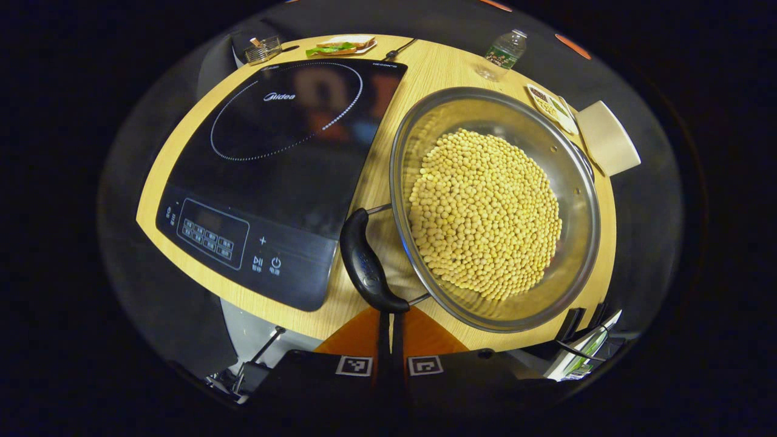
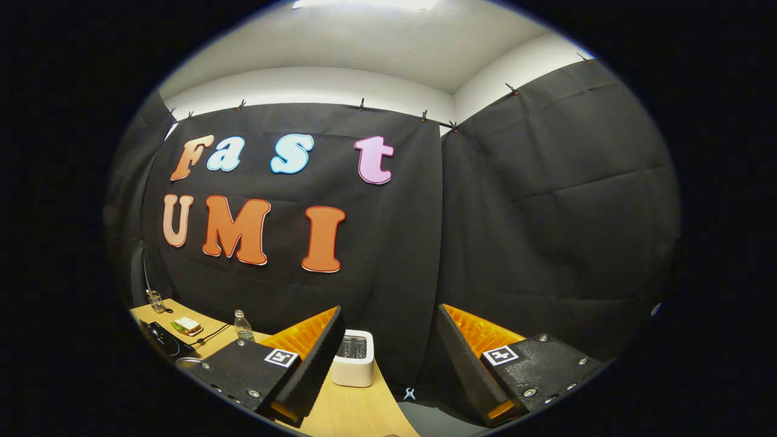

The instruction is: First push the handle of the pot to place it horizontally, then grasp the pot with both hands and set it on the induction cooktop.

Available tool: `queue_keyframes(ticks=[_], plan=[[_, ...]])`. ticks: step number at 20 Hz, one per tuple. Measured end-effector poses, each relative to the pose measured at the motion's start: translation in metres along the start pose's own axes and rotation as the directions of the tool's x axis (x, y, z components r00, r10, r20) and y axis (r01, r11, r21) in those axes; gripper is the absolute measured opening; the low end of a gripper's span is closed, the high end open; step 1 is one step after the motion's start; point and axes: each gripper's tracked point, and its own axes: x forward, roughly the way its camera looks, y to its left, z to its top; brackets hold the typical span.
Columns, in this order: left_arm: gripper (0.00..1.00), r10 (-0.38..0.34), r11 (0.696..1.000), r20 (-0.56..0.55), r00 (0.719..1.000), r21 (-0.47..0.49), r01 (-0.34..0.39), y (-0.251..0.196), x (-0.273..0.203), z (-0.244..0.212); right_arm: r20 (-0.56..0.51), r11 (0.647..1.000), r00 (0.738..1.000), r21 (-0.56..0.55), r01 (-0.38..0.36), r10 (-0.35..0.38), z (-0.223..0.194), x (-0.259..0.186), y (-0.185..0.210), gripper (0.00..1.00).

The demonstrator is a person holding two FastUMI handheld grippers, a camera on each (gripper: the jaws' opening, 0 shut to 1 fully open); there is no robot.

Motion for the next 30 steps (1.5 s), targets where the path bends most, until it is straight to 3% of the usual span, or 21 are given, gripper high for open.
queue_keyframes(ticks=[4,9,19,21,30], plan=[[0.08,0.022,0.999,0.076,0.997,0.033,-0.025,0.011,0.008,0.024,-0.011,1.0,1.0,0.011,-0.012,0.012,0.004,0.0,0.024,0.95],[0.08,0.001,0.998,0.148,0.989,0.065,-0.01,0.012,0.021,0.049,-0.041,0.999,0.998,-0.015,-0.048,0.048,-0.004,0.0,0.056,0.95],[0.08,-0.069,0.974,0.237,0.969,0.226,0.014,0.004,0.035,0.095,-0.218,0.994,0.969,0.002,-0.114,0.111,-0.061,0.004,0.112,0.95],[0.08,-0.072,0.968,0.251,0.965,0.252,0.007,0.001,0.036,0.108,-0.289,0.993,0.951,-0.012,-0.118,0.109,-0.087,0.007,0.121,0.95],[0.07,-0.147,0.923,0.269,0.952,0.382,0.034,-0.021,0.048,0.138,-0.553,0.982,0.817,0.009,-0.191,0.164,-0.182,-0.018,0.172,0.96]])
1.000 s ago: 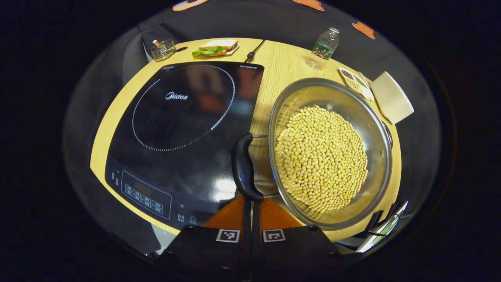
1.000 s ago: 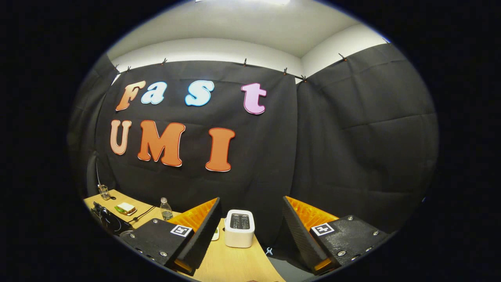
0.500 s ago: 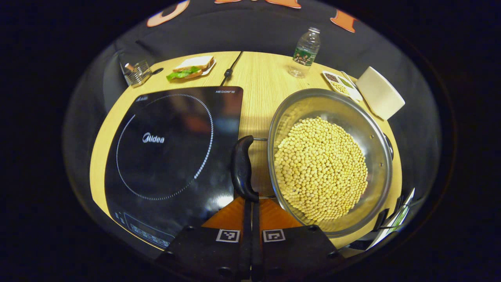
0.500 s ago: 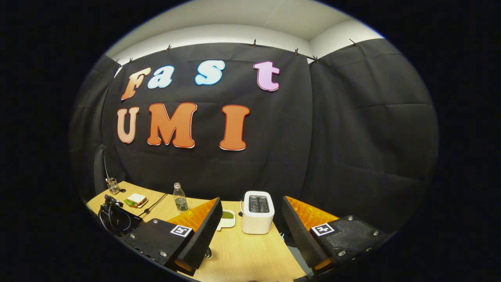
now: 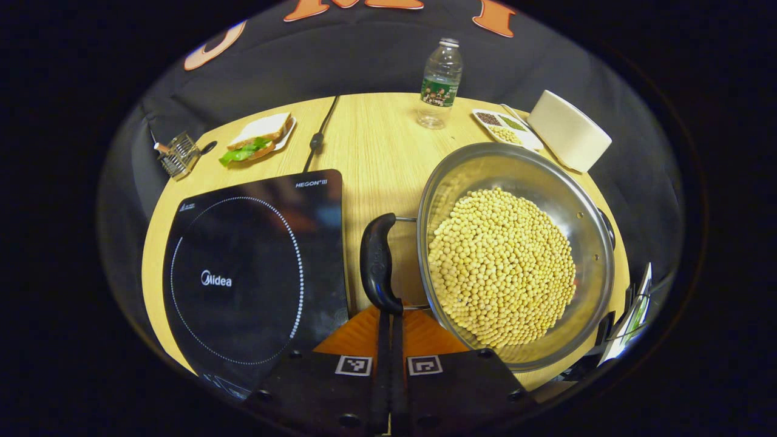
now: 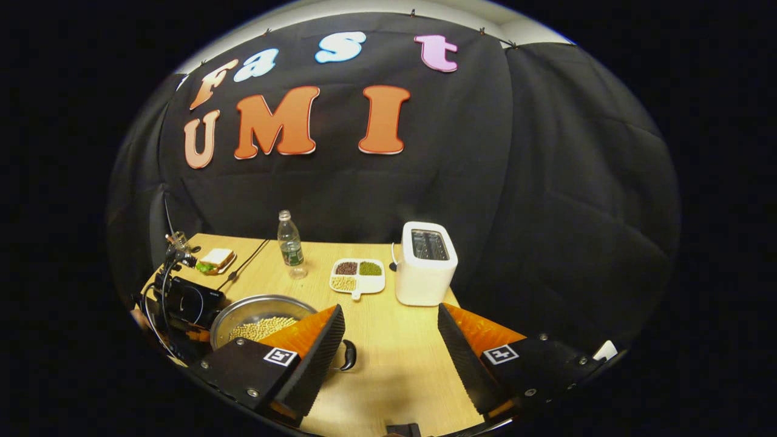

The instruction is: First push the handle of the pot to place it horizontally, then grasp the pot with both hands and set it on the induction cooktop.

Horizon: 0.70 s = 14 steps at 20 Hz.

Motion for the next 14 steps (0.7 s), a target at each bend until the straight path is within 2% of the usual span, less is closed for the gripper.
queue_keyframes(ticks=[4,7,10,14], plan=[[0.08,-0.017,1.0,0.003,1.0,0.005,0.017,-0.004,0.003,0.007,-0.095,0.999,0.995,0.004,-0.033,0.034,-0.025,0.012,0.022,0.96],[0.08,-0.07,0.997,0.016,0.997,-0.031,0.071,-0.009,-0.007,0.008,-0.168,0.998,0.984,0.023,-0.053,0.056,-0.046,0.017,0.03,0.96],[0.08,-0.128,0.989,0.035,0.991,-0.066,0.13,-0.008,-0.023,0.009,-0.246,0.997,0.966,0.029,-0.068,0.073,-0.069,0.026,0.044,0.96],[0.08,-0.135,0.989,0.112,0.985,-0.049,0.141,0.003,-0.041,0.027,-0.324,0.994,0.94,0.041,-0.099,0.107,-0.09,0.041,0.064,0.96]])
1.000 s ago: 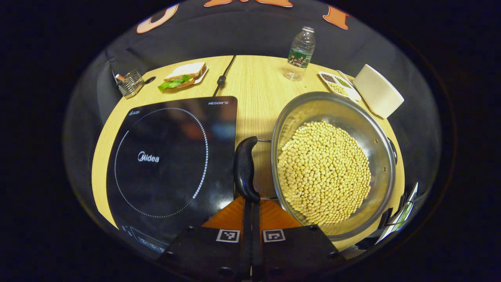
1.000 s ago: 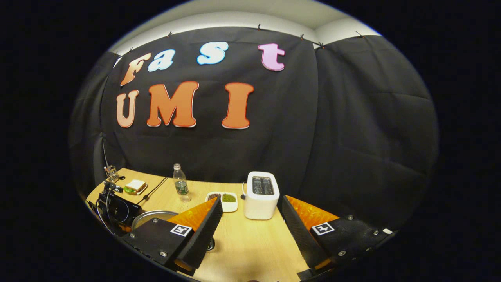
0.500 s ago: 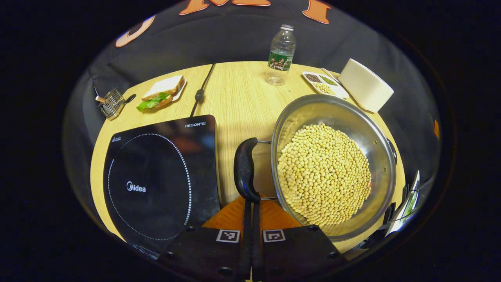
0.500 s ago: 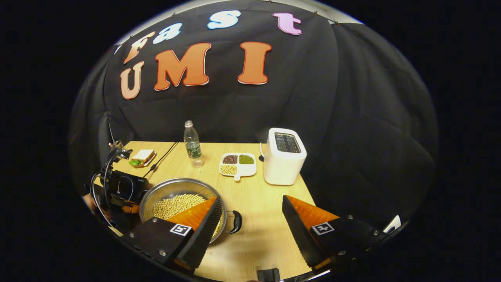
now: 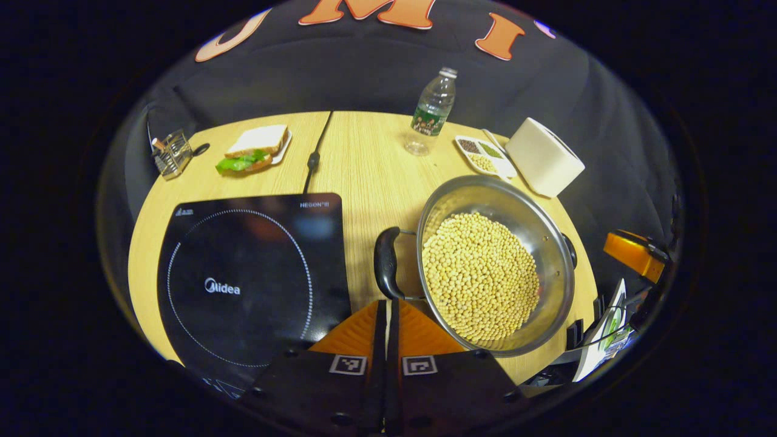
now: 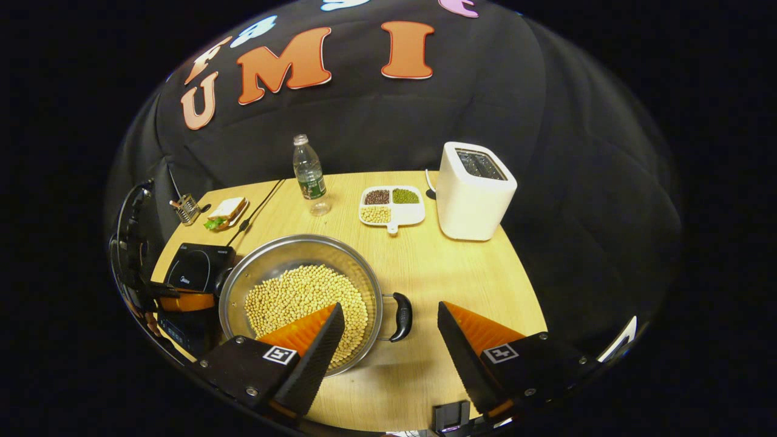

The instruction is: First push the handle of the pot to place it horizontally, then grasp the pot with both hands and set it on the induction cooktop.

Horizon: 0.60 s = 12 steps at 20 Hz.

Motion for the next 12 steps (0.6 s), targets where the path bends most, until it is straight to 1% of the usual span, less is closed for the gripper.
queue_keyframes(ticks=[1,3,4,6,7,8,9,10,11,12], plan=[[0.11,-0.016,1.0,0.018,1.0,0.005,0.016,-0.004,-0.002,0.007,-0.008,1.0,1.0,0.002,-0.004,0.004,-0.002,0.002,0.003,0.96],[0.36,-0.024,0.999,0.045,0.999,0.028,0.023,-0.006,-0.003,0.014,-0.024,1.0,1.0,-0.001,-0.004,0.004,-0.003,0.012,0.005,0.96],[0.54,-0.021,0.999,0.052,0.998,0.039,0.019,-0.007,0.0,0.018,-0.031,1.0,1.0,-0.004,-0.001,0.001,-0.004,0.015,0.005,0.96],[0.86,-0.024,0.999,0.063,0.998,0.05,0.021,-0.016,0.009,0.024,-0.045,1.0,0.999,-0.007,0.004,-0.004,-0.005,0.022,0.006,0.96],[0.9,-0.026,0.998,0.07,0.997,0.056,0.022,-0.022,0.014,0.026,-0.052,1.0,0.999,-0.008,0.006,-0.007,-0.007,0.026,0.004,0.96],[0.96,-0.013,0.998,0.077,0.997,0.062,0.009,-0.022,0.022,0.03,-0.062,1.0,0.998,-0.007,0.014,-0.014,-0.008,0.03,0.003,0.96],[0.99,0.007,0.998,0.079,0.997,0.062,-0.012,-0.021,0.031,0.031,-0.069,1.0,0.997,-0.003,0.016,-0.016,-0.01,0.033,0.002,0.96],[0.97,0.025,0.998,0.076,0.997,0.057,-0.029,-0.019,0.038,0.031,-0.077,1.0,0.997,0.004,0.018,-0.018,-0.011,0.037,0.002,0.96],[0.97,0.035,0.998,0.068,0.997,0.048,-0.038,-0.018,0.047,0.031,-0.086,1.0,0.996,0.01,0.018,-0.017,-0.013,0.04,0.002,0.96],[0.99,0.038,0.998,0.057,0.998,0.039,-0.04,-0.017,0.053,0.029,-0.095,1.0,0.995,0.014,0.019,-0.018,-0.016,0.044,0.001,0.96]])
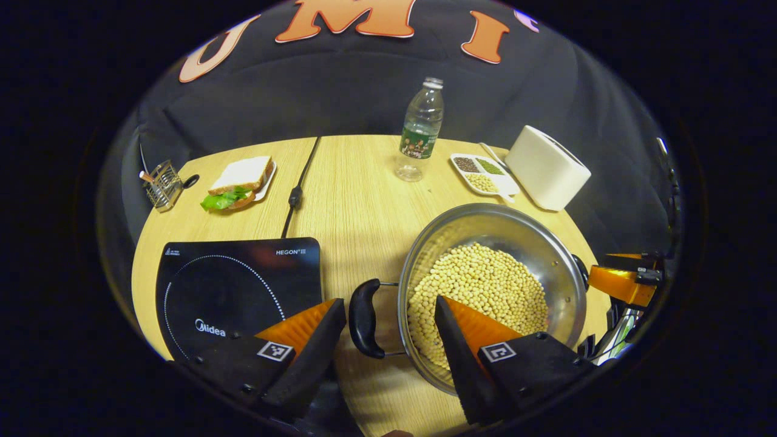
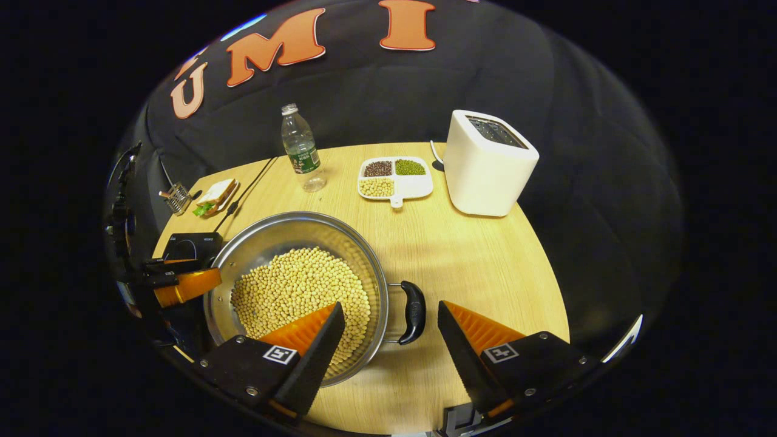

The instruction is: First push the handle of the pot to place it horizontally, then grasp the pot with both hands and set it on the induction cooktop.

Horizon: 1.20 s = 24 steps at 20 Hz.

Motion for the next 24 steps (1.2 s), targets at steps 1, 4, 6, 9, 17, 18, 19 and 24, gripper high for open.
queue_keyframes(ticks=[1,4,6,9,17,18,19,24], plan=[[0.99,-0.003,1.0,-0.01,1.0,-0.005,0.003,-0.001,0.009,-0.002,-0.011,1.0,1.0,0.0,0.005,-0.005,-0.004,0.004,-0.001,0.96],[0.97,-0.009,1.0,-0.046,0.999,-0.014,0.008,-0.004,0.022,-0.012,-0.031,1.0,0.999,0.006,0.015,-0.015,-0.009,0.013,-0.005,0.96],[0.96,-0.004,1.0,-0.042,0.999,-0.017,0.004,-0.005,0.029,-0.012,-0.039,1.0,0.999,0.019,0.018,-0.017,-0.009,0.021,-0.005,0.96],[0.98,0.007,1.0,-0.028,1.0,-0.018,-0.007,-0.003,0.033,-0.011,-0.056,0.999,0.998,0.036,0.027,-0.024,-0.011,0.034,-0.006,0.94],[0.8,0.063,0.998,0.01,0.998,0.0,-0.063,0.007,0.043,-0.009,-0.115,0.993,0.993,0.112,0.039,-0.026,-0.026,0.062,-0.005,0.83],[0.8,0.065,0.998,0.013,0.998,0.009,-0.065,0.007,0.041,-0.007,-0.123,0.993,0.992,0.109,0.054,-0.041,-0.028,0.065,-0.008,0.81],[0.8,0.06,0.998,0.016,0.998,0.005,-0.06,0.008,0.042,-0.005,-0.135,0.992,0.99,0.108,0.061,-0.046,-0.032,0.069,-0.009,0.76],[0.72,0.078,0.996,0.018,0.997,0.03,-0.079,0.008,0.041,-0.007,-0.152,0.987,0.988,0.152,0.041,-0.017,-0.032,0.069,-0.008,0.64]])
